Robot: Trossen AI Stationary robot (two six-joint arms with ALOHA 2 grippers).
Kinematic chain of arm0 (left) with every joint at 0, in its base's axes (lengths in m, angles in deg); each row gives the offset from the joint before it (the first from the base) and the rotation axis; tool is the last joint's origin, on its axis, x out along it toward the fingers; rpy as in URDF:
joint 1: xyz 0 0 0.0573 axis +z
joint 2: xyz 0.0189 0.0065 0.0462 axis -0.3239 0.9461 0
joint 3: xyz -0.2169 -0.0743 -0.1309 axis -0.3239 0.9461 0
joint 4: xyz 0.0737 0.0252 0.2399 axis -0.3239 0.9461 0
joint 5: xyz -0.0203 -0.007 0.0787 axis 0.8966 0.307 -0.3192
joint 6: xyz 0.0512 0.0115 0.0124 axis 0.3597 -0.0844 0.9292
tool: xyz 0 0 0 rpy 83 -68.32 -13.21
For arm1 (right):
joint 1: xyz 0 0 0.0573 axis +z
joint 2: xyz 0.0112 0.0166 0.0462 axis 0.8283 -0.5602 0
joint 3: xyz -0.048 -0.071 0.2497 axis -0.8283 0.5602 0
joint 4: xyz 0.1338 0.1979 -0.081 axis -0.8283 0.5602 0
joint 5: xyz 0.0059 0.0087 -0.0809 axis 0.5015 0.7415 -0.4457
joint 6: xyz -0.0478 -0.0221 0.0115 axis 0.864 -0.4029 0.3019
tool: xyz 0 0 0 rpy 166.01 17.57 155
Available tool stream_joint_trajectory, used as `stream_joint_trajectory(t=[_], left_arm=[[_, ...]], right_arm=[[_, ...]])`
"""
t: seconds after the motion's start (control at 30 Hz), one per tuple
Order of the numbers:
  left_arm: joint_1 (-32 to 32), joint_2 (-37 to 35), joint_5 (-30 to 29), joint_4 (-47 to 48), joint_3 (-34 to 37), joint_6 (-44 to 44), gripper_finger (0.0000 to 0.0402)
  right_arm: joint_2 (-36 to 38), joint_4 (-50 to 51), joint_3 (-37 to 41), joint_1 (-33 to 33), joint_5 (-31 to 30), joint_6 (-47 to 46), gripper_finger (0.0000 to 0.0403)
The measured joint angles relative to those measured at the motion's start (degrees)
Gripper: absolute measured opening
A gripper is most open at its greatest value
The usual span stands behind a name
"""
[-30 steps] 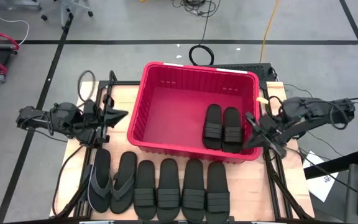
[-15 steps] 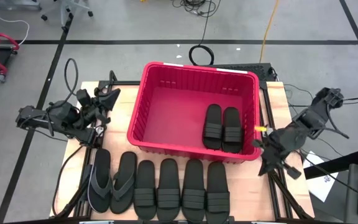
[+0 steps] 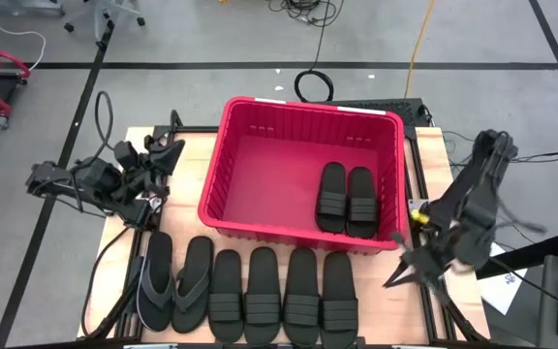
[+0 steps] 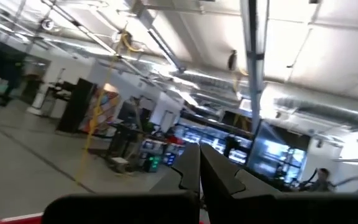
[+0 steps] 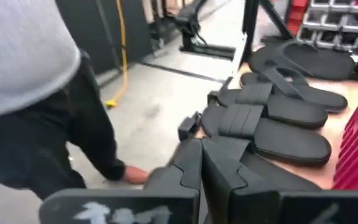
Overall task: Pick and place slides into bin
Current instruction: Put the black slide into the red bin
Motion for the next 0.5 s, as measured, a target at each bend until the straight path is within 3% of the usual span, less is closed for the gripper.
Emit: stream_joint_trajectory(t=[0.23,0.5], left_arm=[[-2.2,-3.0,4.3,1.1,0.0,1.1,0.0001],[-3.9,-5.5,4.3,5.2,0.0,1.1,0.0018]], right_arm=[[-12.9,-1.2,-4.7,0.2,-3.9,-7.4,0.0000],[-22.9,-3.0,-6.6,-2.7,5.1,-16.6,0.0000]])
